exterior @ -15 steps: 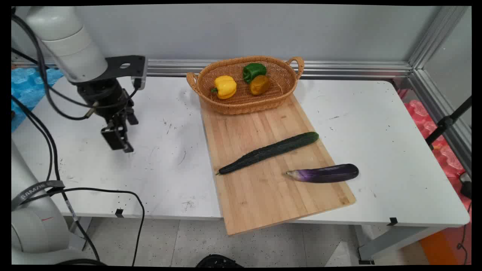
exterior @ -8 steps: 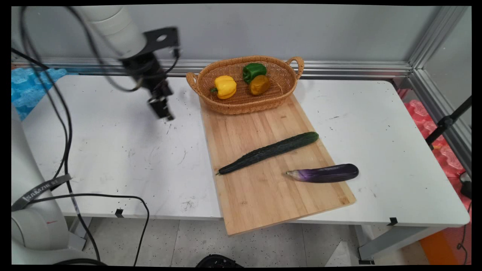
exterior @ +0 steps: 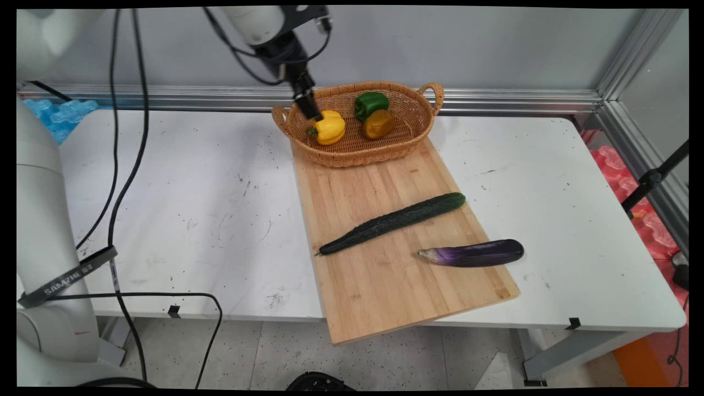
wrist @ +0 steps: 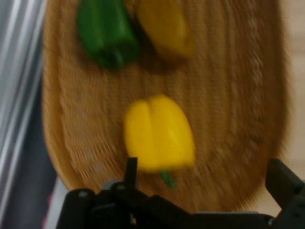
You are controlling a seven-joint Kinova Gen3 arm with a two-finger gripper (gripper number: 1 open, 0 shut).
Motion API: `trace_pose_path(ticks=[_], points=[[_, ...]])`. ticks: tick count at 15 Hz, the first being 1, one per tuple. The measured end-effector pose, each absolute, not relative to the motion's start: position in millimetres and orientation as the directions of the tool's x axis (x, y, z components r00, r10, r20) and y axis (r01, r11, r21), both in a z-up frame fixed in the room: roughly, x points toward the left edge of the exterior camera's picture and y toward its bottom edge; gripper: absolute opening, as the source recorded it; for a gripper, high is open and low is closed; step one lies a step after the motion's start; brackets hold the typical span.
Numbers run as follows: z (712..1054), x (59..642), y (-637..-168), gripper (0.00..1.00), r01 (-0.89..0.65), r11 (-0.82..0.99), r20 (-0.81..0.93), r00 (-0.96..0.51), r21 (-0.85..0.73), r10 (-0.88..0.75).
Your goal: Pick up the potato from the vegetable basket
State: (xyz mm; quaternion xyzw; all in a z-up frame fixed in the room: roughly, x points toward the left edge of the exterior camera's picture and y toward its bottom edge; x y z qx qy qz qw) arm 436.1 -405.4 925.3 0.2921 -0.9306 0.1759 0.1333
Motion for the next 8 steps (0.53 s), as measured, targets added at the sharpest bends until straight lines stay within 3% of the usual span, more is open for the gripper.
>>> trace_pose_path(ticks=[8], points=[[882.5,407.0,-466.3,1.00,-0.662,0.714,0.464,-0.718,-0.226,-0.519]])
